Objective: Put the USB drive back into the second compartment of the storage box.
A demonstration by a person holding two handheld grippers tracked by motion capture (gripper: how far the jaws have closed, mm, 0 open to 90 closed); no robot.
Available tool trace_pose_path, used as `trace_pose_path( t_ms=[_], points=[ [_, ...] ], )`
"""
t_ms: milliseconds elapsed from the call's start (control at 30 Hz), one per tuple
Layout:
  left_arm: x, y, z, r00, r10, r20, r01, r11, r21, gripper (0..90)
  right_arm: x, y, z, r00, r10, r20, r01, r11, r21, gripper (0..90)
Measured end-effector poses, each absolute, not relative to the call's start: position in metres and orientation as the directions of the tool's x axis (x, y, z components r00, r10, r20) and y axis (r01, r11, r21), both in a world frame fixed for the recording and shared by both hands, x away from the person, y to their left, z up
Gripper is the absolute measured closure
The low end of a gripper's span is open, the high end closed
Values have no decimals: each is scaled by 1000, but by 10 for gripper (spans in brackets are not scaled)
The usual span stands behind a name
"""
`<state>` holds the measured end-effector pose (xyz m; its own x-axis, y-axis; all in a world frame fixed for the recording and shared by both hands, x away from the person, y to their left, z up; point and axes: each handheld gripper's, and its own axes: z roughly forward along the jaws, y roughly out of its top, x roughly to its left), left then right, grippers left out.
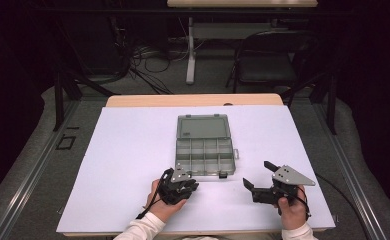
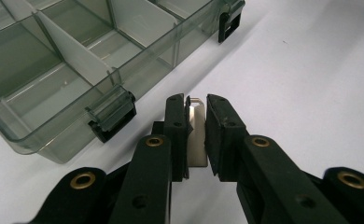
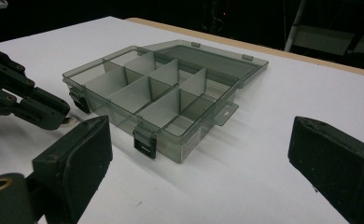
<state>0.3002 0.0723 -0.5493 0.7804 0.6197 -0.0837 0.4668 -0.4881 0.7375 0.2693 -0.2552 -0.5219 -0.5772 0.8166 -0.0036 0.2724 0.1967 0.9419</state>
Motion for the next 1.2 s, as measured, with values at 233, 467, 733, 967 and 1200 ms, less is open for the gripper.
trace_pose_path(
  t_ms=[233,467,733,967,1200],
  points=[
    [300,76,-544,777,623,-90,469,-477,743,792,269,-255,-522,-576,818,-2,274,195,942,61],
    [300,80,-540,773,627,-92,468,-467,750,793,270,-255,-522,-575,818,0,276,194,941,60],
    [300,81,-537,770,631,-94,466,-457,758,793,270,-255,-522,-574,819,0,277,194,941,61],
    [301,83,-533,767,632,-108,470,-439,766,793,270,-255,-522,-574,819,-1,277,195,941,60],
    [304,84,-529,766,633,-112,469,-431,771,793,270,-255,-523,-573,820,-2,277,196,941,61]
  ],
)
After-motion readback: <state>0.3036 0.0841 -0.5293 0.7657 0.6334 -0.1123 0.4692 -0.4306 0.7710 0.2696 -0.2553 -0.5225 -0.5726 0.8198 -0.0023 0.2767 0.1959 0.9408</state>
